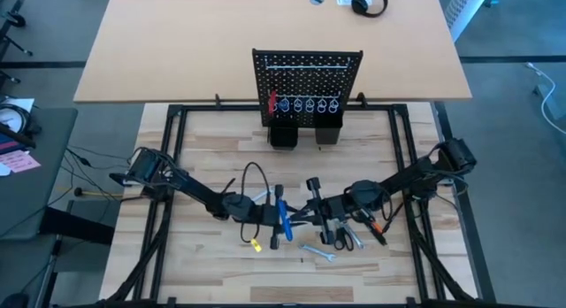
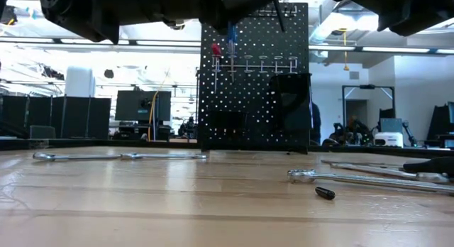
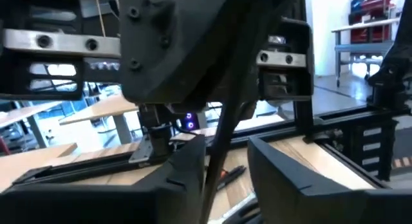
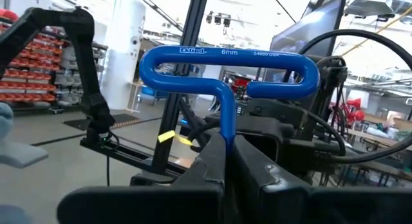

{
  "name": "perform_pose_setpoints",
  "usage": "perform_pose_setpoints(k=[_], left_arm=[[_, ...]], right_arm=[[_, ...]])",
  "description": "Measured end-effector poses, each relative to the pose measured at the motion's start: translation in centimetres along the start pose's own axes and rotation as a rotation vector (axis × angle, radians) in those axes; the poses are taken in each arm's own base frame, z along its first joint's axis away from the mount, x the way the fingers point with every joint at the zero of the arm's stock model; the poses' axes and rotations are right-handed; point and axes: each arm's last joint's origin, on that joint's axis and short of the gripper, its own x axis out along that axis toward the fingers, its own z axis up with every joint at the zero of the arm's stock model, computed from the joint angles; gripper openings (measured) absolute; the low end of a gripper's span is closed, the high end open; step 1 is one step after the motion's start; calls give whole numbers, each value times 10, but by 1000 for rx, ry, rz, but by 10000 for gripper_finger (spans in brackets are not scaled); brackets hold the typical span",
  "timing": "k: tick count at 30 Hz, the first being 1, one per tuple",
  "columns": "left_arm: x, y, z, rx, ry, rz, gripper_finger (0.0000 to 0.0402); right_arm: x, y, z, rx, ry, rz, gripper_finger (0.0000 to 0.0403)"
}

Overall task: Hang tools onto peg board
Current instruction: Hang the blue hexagonal T handle wrench on the pegboard

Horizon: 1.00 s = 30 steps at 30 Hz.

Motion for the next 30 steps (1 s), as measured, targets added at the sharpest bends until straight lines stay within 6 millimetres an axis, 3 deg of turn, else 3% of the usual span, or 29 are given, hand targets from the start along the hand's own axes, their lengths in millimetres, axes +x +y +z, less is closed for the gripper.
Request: perform_pose_setpoints(k=[10,21,30], left_arm=[[0,0,0,-3,5,6,8],[0,-1,-5,-24,50,-9,3],[-5,-8,-21,38,244,80,1]], right_arm=[[0,0,-1,4,7,1,17],[0,1,-5,36,55,10,21],[-2,-1,-14,94,170,19,91]])
